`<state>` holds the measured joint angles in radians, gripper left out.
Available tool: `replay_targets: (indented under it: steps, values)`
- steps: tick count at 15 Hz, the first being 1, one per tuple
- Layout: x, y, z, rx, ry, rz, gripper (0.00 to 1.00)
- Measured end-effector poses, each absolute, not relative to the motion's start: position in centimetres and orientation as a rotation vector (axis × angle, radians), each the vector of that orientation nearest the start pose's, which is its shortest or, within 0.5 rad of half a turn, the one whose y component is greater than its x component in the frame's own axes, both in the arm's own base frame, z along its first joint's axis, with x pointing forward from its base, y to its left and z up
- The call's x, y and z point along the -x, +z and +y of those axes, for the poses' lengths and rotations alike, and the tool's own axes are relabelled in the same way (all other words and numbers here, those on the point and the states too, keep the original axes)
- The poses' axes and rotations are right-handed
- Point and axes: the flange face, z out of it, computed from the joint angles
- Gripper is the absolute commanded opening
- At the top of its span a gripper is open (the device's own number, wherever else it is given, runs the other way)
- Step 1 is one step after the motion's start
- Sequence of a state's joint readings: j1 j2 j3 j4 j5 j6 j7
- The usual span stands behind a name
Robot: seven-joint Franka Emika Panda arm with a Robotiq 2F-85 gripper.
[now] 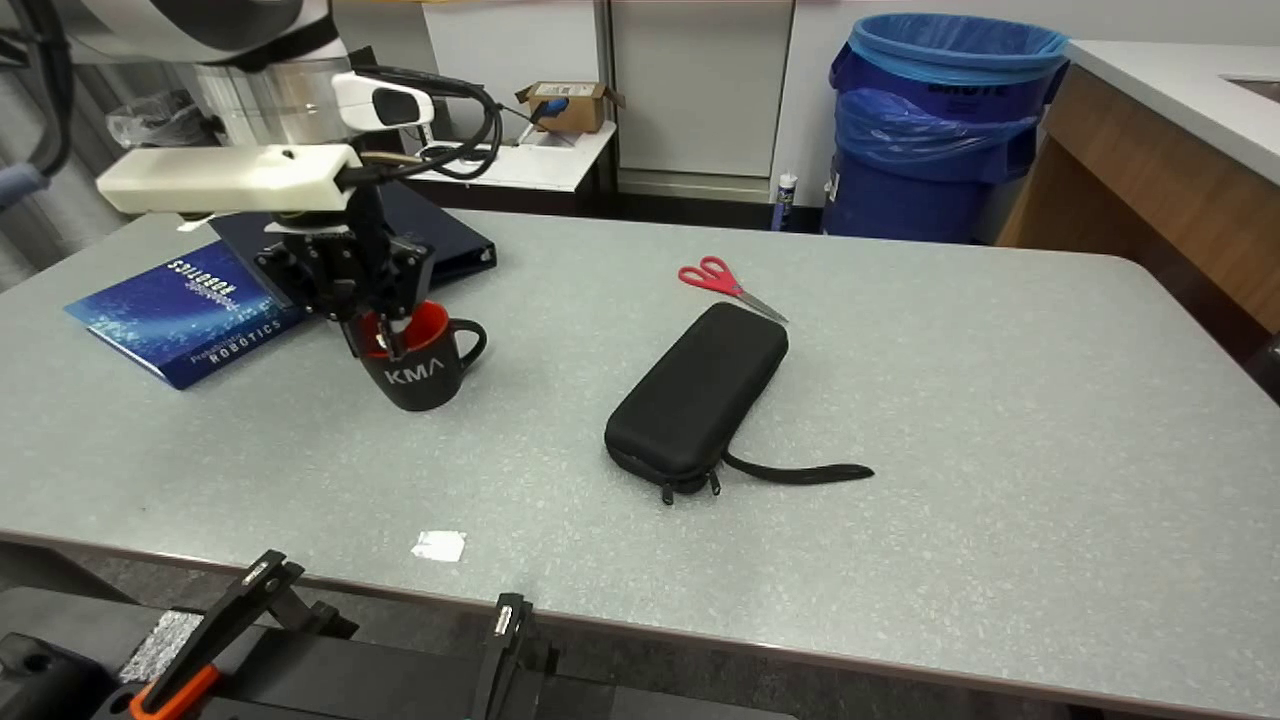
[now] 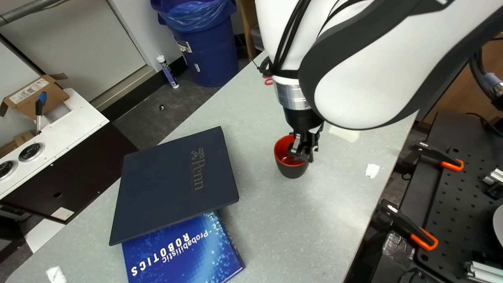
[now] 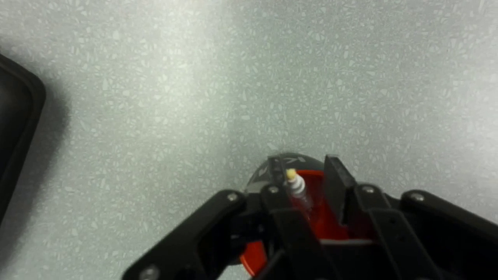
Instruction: Remove the pen from the mug and put it on the table
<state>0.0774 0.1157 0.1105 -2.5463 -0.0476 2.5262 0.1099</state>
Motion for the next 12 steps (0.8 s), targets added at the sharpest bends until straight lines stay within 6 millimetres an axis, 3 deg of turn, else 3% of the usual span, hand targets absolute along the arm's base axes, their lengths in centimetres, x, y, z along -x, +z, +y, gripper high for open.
replay_targets:
  steps: [1,7,12]
  values:
    - [-43.4,21.7,8.4,3.161,0.208,-0.188,0.0]
    - [-43.3,22.2,8.1,3.162,0.195,-0.181,0.03]
    - [-41.4,26.6,7.8,3.177,0.057,-0.188,0.03]
